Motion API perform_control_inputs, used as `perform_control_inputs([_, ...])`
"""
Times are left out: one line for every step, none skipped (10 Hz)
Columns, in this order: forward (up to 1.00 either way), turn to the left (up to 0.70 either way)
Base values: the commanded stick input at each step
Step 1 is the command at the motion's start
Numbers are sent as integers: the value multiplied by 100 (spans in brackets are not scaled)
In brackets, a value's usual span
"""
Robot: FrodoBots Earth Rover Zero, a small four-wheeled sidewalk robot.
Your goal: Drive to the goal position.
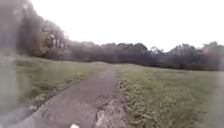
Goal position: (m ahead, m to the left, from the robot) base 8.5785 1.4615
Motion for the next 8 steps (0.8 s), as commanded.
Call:
perform_control_inputs([100,0])
perform_control_inputs([100,0])
perform_control_inputs([100,0])
perform_control_inputs([100,0])
perform_control_inputs([100,0])
perform_control_inputs([100,0])
perform_control_inputs([100,11])
perform_control_inputs([100,17])
